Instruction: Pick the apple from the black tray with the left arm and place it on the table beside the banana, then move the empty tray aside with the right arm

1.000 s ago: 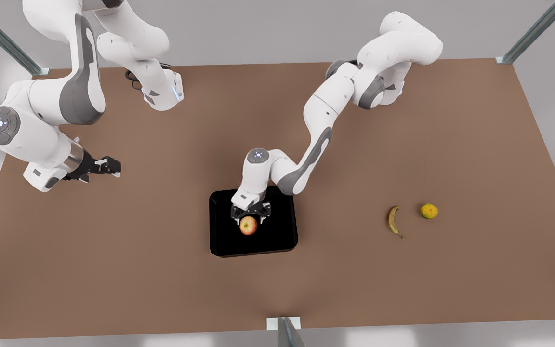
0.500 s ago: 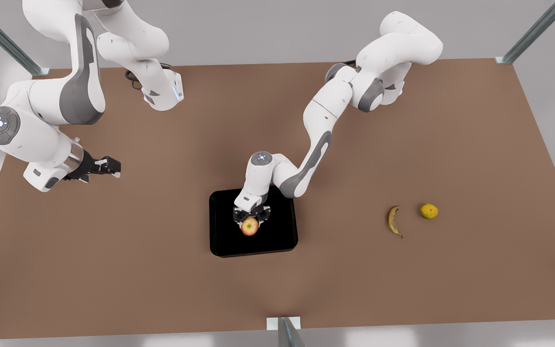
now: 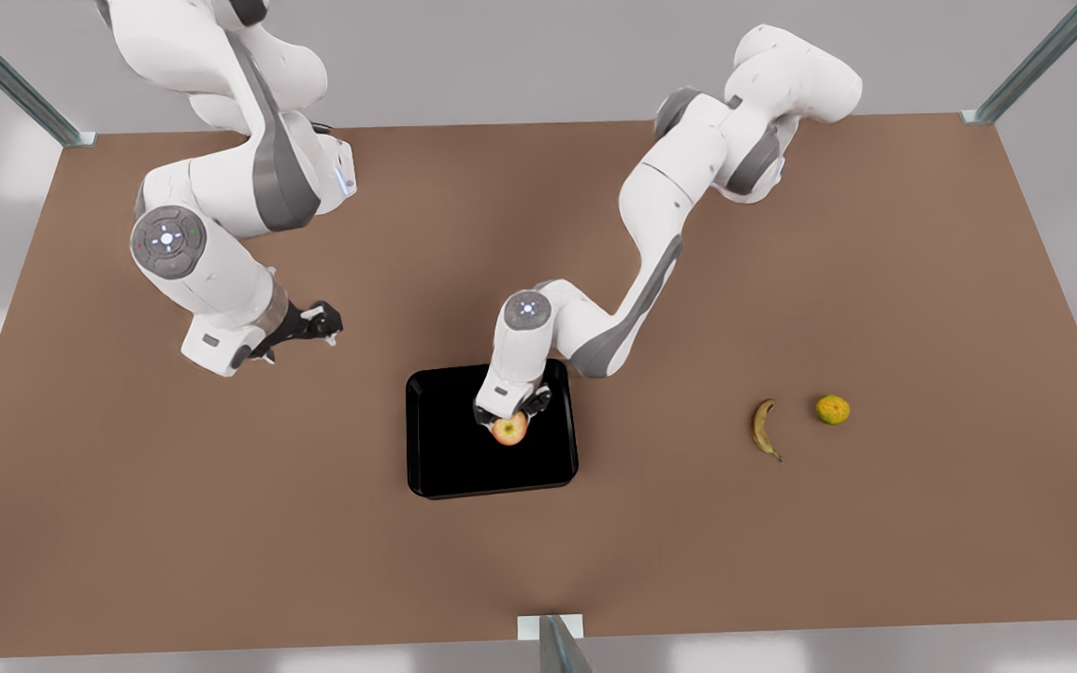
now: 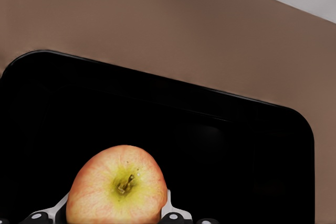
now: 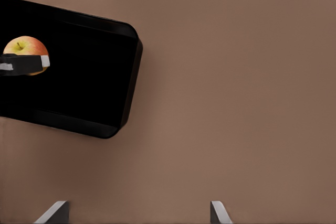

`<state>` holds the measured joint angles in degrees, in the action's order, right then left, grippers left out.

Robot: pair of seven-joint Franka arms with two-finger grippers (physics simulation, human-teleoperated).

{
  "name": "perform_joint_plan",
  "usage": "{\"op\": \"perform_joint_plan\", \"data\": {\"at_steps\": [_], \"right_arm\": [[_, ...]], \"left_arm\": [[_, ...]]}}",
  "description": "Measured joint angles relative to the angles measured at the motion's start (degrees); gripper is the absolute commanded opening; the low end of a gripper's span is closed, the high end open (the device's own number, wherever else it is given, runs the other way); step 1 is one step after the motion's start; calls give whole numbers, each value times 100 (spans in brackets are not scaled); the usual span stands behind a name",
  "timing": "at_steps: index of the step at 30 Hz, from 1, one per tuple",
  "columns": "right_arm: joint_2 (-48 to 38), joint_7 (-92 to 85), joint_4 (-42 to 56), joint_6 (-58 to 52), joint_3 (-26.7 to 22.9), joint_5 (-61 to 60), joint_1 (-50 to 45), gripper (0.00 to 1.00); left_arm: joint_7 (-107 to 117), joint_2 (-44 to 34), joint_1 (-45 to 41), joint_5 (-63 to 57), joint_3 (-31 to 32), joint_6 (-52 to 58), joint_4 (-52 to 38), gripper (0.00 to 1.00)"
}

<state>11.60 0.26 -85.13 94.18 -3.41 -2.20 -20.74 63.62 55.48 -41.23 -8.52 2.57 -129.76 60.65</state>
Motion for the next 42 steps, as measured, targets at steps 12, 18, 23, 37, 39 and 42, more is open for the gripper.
{"op": "perform_joint_plan", "data": {"at_steps": [12, 18, 23, 37, 39, 42], "right_arm": [[1837, 963, 799, 933, 683, 4, -115, 100], [2245, 1257, 569, 1771, 688, -26, -74, 100], [2280, 1451, -263, 2679, 684, -48, 40, 100], [2428, 1656, -1374, 4158, 798, -289, 167, 96], [2451, 1665, -1417, 4216, 811, -292, 172, 92], [2430, 1638, -1554, 4275, 814, -296, 296, 84]], "left_arm": [[-2056, -1570, 2393, 1219, 49, -655, 3242, 100], [-3018, -1804, 2545, 1088, -120, -239, 2505, 100], [-3927, -3867, 3413, 1272, -306, 1889, 2468, 100], [-5439, -4464, 3406, 1241, -298, 3432, 2621, 100], [-5554, -4431, 3385, 1238, -294, 3493, 2491, 100], [-5709, -4312, 3367, 1230, -293, 3525, 2401, 100]]}}
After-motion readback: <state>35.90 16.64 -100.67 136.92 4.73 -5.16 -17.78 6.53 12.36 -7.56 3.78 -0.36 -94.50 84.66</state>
